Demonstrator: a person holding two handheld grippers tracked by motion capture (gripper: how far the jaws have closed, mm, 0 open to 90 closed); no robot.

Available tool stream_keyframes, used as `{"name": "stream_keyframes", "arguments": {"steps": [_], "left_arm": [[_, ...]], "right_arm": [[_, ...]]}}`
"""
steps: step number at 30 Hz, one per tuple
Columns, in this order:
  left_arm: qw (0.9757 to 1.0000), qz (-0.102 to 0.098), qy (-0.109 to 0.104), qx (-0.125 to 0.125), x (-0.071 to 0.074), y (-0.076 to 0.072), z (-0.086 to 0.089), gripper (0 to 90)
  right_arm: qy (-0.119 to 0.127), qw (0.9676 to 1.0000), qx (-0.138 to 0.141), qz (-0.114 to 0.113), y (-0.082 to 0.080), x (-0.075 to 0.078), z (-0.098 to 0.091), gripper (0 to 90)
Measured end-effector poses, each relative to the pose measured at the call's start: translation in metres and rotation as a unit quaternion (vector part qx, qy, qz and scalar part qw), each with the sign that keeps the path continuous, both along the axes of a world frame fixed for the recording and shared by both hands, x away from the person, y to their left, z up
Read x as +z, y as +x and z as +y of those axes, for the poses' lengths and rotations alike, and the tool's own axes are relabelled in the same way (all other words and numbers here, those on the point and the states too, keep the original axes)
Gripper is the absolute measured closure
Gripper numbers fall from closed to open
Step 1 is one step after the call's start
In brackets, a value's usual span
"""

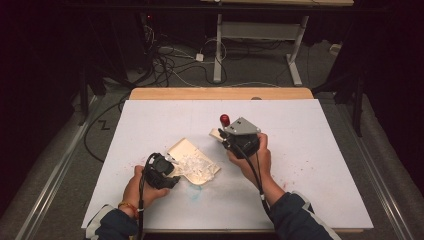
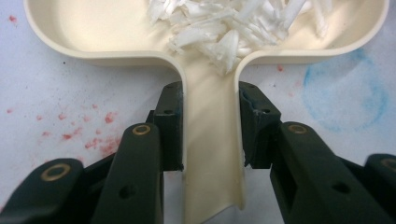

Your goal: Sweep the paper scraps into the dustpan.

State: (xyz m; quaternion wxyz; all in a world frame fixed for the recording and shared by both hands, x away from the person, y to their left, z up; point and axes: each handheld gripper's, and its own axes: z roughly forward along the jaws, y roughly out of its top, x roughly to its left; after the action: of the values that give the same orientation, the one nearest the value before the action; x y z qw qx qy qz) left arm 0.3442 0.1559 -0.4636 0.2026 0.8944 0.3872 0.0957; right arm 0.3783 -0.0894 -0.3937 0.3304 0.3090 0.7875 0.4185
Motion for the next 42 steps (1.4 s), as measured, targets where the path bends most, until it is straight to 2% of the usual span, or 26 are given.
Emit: {"name": "stream_keyframes", "arguments": {"steps": [2, 4, 7, 12, 13, 15, 18, 23, 27, 31, 36, 40, 42], "left_arm": [[1.0, -0.001, -0.001, 0.002, 0.0, 0.0, -0.002, 63.5], [1.0, 0.0, 0.004, -0.003, 0.001, 0.0, -0.003, 63.5], [1.0, 0.0, 0.002, -0.002, 0.0, 0.0, -0.003, 63.4], [1.0, 0.001, -0.002, -0.002, 0.0, 0.001, -0.002, 63.5], [1.0, 0.001, -0.002, -0.001, 0.0, 0.001, -0.002, 63.5], [1.0, 0.0, -0.003, -0.002, 0.0, 0.001, -0.002, 63.5], [1.0, 0.001, -0.003, -0.003, 0.0, 0.001, -0.001, 63.5], [1.0, 0.003, -0.004, -0.002, 0.0, 0.001, -0.001, 63.5], [1.0, 0.005, -0.006, -0.002, 0.0, 0.002, 0.0, 63.5], [1.0, 0.006, -0.007, -0.003, 0.0, 0.003, 0.0, 63.5], [0.9999, 0.007, -0.005, -0.007, 0.001, 0.002, 0.001, 63.5], [1.0, 0.005, 0.0, -0.007, 0.001, 0.001, 0.001, 63.5], [0.9999, 0.006, 0.003, -0.008, 0.001, 0.001, 0.002, 63.6]], "right_arm": [[0.005, 0.9999, 0.01, -0.004, -0.005, 0.0, 0.01, 70.0], [0.026, 0.9994, 0.021, 0.009, -0.007, 0.0, 0.021, 70.1], [0.034, 0.9985, 0.04, 0.015, -0.008, 0.0, 0.036, 69.9], [0.048, 0.9965, 0.068, 0.012, -0.013, 0.005, 0.049, 70.2], [0.059, 0.9946, 0.083, 0.019, -0.014, 0.01, 0.05, 70.2], [0.056, 0.9946, 0.086, 0.016, -0.015, 0.012, 0.051, 70.2], [0.042, 0.9957, 0.083, -0.002, -0.017, 0.017, 0.051, 70.2], [0.053, 0.9955, 0.077, -0.006, -0.013, 0.023, 0.044, 70.2], [0.075, 0.9952, 0.063, -0.003, -0.002, 0.027, 0.036, 70.2], [0.105, 0.9928, 0.057, 0.01, 0.009, 0.032, 0.027, 70.2], [0.091, 0.9953, 0.033, 0.003, 0.01, 0.033, 0.018, 70.1], [0.049, 0.9982, 0.03, -0.016, -0.001, 0.032, 0.01, 70.1], [0.045, 0.9984, 0.03, -0.016, -0.005, 0.031, 0.003, 70.2]]}}
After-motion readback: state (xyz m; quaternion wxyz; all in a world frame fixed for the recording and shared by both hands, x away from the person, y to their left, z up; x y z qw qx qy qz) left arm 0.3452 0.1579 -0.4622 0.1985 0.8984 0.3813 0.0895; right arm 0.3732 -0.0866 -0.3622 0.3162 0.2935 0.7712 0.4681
